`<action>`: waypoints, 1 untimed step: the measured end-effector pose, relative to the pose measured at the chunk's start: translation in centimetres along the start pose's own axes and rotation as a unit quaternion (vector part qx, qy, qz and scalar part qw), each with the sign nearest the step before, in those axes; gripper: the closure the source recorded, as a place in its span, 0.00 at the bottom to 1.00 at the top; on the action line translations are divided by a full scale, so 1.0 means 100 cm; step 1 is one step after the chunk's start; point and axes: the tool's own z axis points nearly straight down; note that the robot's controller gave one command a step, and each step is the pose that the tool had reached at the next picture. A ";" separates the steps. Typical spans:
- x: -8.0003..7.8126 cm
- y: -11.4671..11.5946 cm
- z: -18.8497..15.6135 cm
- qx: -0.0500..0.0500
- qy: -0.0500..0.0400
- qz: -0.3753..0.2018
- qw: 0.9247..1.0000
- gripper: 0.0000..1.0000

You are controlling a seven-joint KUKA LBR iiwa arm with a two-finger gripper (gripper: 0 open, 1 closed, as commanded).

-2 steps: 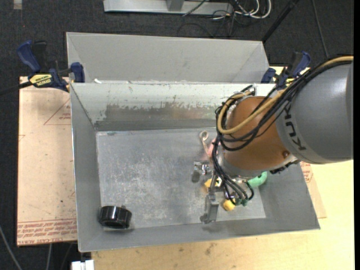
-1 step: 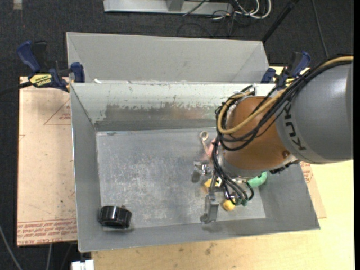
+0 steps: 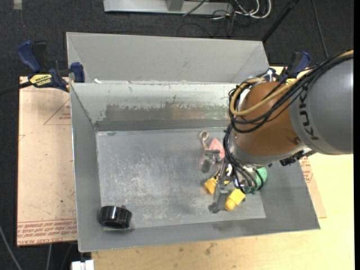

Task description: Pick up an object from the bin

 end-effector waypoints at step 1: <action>-0.017 -0.039 -0.038 0.002 -0.004 0.004 1.000 0.00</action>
Offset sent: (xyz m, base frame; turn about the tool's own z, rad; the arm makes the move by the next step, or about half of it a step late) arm 0.0287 -0.0608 -0.0185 -0.0349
